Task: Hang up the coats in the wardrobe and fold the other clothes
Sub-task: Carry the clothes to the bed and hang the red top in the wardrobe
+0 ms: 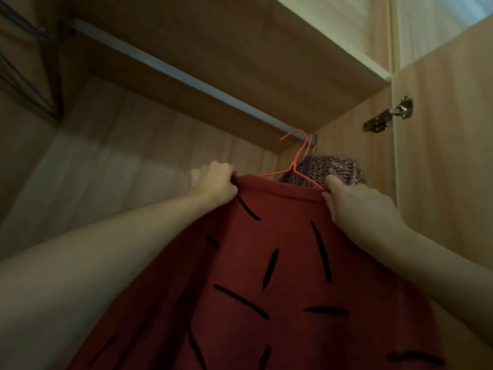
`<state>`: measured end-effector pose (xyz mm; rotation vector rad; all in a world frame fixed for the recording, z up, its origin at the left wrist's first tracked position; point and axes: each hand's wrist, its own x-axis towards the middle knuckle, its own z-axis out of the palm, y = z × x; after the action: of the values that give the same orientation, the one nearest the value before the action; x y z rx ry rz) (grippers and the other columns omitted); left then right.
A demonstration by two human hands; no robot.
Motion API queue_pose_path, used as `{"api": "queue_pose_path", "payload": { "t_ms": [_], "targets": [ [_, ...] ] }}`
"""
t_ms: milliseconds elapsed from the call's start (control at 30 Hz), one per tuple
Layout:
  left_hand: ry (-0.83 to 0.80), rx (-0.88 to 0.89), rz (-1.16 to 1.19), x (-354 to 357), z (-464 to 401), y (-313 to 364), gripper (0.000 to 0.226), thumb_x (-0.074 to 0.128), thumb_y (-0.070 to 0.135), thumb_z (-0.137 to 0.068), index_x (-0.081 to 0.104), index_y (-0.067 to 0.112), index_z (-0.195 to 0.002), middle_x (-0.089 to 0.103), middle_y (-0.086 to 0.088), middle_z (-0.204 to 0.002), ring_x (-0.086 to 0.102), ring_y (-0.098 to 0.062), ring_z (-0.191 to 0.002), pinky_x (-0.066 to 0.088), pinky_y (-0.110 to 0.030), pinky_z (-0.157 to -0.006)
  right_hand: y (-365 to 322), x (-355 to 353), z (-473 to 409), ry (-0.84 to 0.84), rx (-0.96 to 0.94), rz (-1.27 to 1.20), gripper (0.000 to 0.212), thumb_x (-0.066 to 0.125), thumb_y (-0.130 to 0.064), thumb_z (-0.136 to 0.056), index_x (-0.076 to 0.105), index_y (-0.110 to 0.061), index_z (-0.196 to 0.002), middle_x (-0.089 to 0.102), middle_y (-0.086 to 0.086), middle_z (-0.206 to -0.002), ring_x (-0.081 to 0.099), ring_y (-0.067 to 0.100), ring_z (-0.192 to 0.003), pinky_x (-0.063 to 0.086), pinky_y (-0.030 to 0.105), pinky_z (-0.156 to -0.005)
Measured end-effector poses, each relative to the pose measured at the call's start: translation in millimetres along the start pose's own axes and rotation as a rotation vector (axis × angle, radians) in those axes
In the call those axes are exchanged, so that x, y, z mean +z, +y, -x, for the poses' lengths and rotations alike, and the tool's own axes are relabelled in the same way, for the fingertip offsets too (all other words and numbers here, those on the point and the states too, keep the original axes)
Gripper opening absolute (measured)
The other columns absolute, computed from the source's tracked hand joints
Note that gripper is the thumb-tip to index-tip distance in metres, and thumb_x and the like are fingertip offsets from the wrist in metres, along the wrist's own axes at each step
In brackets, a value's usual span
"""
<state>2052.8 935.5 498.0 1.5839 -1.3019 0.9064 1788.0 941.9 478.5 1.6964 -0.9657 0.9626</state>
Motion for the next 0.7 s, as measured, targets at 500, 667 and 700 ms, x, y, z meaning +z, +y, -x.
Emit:
{"api": "queue_pose_path", "payload": {
  "t_ms": [500,667,700],
  "targets": [
    [0.05,0.009,0.632,149.9,-142.0,27.9,0.036,0.044,0.019,-0.096,0.049,0.008,-0.13,0.06,-0.017,-0.125,0.056,-0.034,-0.114,0.041,-0.029,-0.083,37.7,86.6,-168.8,0.074,0.111,0.159,0.021,0.044,-0.024,-0.095,0.053,-0.015,-0.111,0.062,0.016,-0.103,0.06,0.041,-0.094,0.04,0.038,-0.068],
    [-0.161,0.053,0.611,218.3,-153.5,53.5,0.065,0.027,0.052,-0.1,0.014,0.021,-0.155,0.015,-0.006,-0.162,0.021,-0.026,-0.147,0.02,-0.047,-0.118,47.5,105.0,-221.6,0.017,0.216,0.266,0.025,0.049,-0.024,-0.094,0.06,-0.013,-0.114,0.063,0.011,-0.112,0.062,0.033,-0.101,0.041,0.034,-0.069],
    [-0.199,0.052,0.638,233.8,-152.8,58.2,0.068,0.024,0.055,-0.099,0.008,0.022,-0.156,0.007,-0.004,-0.164,0.013,-0.025,-0.149,0.015,-0.048,-0.119,48.8,112.3,-228.4,0.003,0.226,0.274,0.025,0.049,-0.024,-0.095,0.061,-0.013,-0.114,0.064,0.01,-0.11,0.063,0.031,-0.099,0.041,0.033,-0.068]
  ]
}}
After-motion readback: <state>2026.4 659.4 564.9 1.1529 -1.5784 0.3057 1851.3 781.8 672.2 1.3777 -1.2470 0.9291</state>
